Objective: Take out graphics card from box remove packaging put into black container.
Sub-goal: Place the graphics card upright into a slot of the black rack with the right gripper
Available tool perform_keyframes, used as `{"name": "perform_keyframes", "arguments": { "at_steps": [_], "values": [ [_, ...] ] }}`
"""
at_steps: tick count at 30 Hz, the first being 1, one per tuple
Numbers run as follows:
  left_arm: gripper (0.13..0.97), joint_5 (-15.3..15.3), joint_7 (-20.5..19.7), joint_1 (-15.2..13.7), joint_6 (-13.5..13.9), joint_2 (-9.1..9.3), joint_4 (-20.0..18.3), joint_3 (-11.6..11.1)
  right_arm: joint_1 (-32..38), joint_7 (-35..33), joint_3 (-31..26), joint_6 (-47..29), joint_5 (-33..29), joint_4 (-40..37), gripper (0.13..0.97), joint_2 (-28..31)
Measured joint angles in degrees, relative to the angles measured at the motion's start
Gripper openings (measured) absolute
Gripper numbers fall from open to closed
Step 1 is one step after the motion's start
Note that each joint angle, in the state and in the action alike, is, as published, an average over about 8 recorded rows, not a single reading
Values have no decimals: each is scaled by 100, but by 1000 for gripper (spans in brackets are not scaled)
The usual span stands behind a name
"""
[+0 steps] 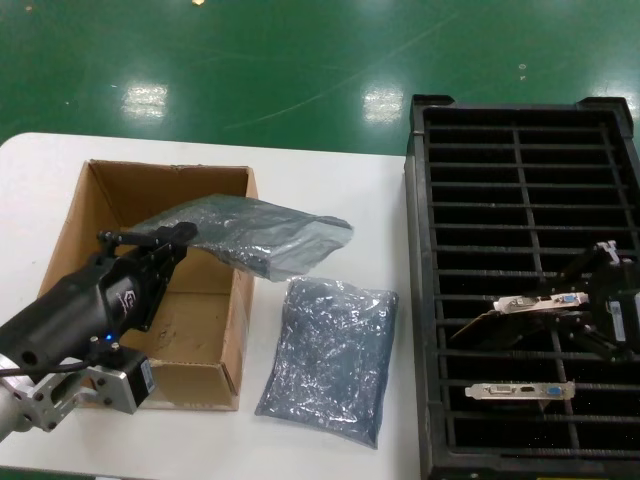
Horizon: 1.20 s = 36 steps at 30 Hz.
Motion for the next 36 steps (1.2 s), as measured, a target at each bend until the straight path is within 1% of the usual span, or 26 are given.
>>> {"name": "perform_keyframes", "arguments": {
  "at_steps": [11,19,30,36],
  "values": [
    [139,0,0,0,0,0,0,0,-69,-295,-143,187,-435,3,187,-132],
    [139,0,0,0,0,0,0,0,-149,-404,-101,342,-631,173,187,-186],
    [139,0,0,0,0,0,0,0,-415,-491,100,357,-489,692,187,-12],
    [139,0,1,0,0,0,0,0,-510,-567,101,331,-462,792,181,-2]
  ]
}}
